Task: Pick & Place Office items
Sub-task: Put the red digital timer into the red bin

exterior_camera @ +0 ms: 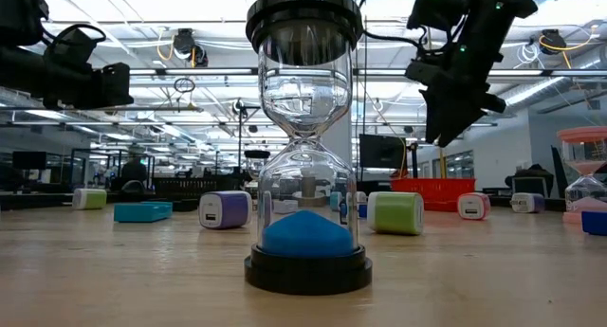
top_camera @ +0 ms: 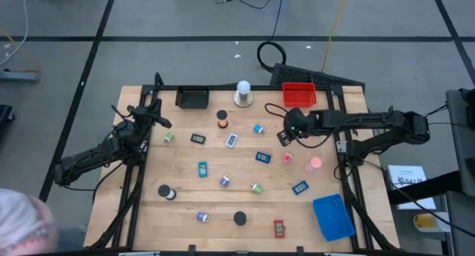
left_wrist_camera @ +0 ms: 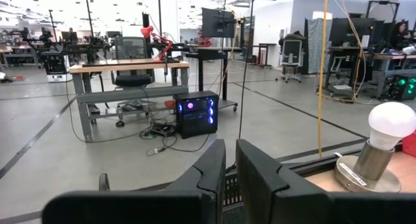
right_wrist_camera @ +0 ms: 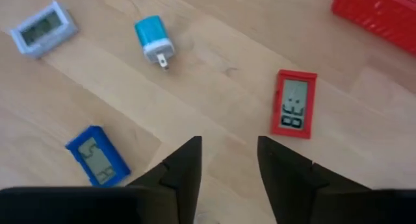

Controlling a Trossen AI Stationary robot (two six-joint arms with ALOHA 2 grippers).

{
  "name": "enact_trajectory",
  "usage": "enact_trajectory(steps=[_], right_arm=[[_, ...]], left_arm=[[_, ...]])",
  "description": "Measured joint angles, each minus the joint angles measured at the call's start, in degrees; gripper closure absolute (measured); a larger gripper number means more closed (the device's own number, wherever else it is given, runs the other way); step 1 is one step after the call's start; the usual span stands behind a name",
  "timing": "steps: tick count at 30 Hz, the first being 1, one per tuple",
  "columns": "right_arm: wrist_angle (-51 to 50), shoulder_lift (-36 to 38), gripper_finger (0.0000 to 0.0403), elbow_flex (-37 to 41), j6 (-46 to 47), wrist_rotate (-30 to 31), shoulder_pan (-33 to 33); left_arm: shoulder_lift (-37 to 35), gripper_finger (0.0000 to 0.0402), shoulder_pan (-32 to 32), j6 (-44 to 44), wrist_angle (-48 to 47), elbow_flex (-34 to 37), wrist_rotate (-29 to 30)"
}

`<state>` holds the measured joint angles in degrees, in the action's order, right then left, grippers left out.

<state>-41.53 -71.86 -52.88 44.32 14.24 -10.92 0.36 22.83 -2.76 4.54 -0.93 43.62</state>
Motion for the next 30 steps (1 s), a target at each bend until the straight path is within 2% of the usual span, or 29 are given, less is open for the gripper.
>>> enact_trajectory(steps=[7,12,14,17,24,30], right_arm=[[1.83,-0.01,0.0334,0.02,-4.51,-5.43,-4.09],[8.22,-0.52,0.039,0.02,-8.86,-5.42,-5.21],[10.56,-0.55,0.0399,0.02,-10.35,-5.63,-5.53],[11.76,-0.5,0.0392,0.02,-8.76,-7.14,-6.57],[3.51,-1.24,0.0371,0.07,-5.2,-8.05,-9.64],[1.08,-2.24,0.031,0.11,-4.53,-13.67,-12.24]], left_arm=[[0.02,0.036,0.02,0.0,-0.01,0.01,0.0],[0.02,0.036,0.0,0.0,0.0,0.01,0.0],[0.0,0.036,0.0,0.0,0.0,0.0,0.02],[0.02,0.036,0.0,0.01,-0.01,0.01,0.01],[0.01,0.036,0.0,0.01,0.0,0.0,0.0],[0.01,0.036,0.0,0.01,-0.02,0.01,0.02]])
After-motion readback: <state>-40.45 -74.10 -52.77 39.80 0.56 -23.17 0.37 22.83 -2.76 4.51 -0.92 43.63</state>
